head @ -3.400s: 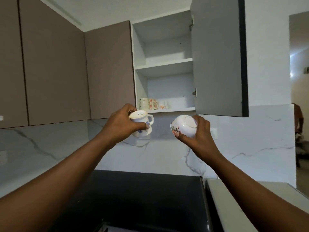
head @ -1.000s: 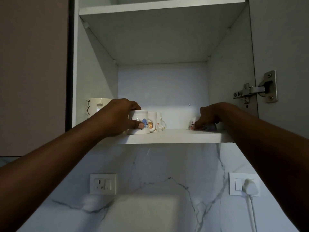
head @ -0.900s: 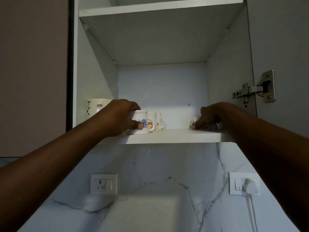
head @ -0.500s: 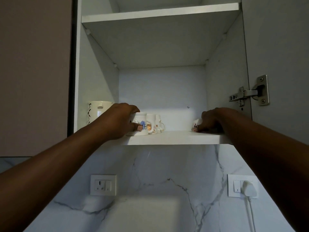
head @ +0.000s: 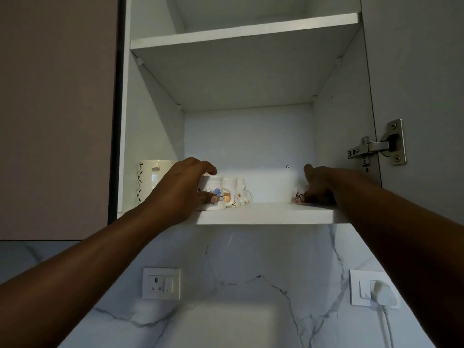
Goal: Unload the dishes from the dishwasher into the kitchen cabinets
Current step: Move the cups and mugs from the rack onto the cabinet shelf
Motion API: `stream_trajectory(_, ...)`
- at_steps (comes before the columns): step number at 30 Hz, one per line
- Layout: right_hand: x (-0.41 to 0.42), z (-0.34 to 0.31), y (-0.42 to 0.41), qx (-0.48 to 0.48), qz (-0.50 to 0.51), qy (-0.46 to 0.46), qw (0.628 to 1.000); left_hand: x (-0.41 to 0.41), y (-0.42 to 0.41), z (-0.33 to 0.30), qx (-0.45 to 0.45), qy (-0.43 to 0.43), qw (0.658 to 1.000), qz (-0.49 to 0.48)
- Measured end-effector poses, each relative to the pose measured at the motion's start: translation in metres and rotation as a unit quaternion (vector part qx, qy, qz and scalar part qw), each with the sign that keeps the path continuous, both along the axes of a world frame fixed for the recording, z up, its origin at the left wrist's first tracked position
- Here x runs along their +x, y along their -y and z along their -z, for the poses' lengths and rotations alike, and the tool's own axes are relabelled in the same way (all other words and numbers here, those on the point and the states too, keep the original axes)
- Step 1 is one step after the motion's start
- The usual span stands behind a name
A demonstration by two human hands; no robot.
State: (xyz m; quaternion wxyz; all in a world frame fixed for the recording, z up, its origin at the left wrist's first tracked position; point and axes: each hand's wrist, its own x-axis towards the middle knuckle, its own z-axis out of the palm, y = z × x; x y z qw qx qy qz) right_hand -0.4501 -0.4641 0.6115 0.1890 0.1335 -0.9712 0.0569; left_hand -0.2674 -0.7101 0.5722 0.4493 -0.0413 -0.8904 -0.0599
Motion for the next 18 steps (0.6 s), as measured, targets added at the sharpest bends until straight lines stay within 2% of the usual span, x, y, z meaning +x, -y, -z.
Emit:
stream_trajectory(7,-0.012,-0.009,0.006,0.113,0.035,-0.035,0.992,-0.001,0.004,0.001,-0.006,-0.012,1.000,-0.005)
stream_trajectory(12,-0.011,-0.007,0.006,0.098,0.027,-0.048,0.994,0.002,0.006,0.002,-0.006,-0.029,1.000,0.005)
stream_trajectory(18,-0.001,-0.007,-0.004,0.014,-0.026,-0.165,0.986,0.013,-0.002,-0.006,-0.032,-0.054,0.998,0.003)
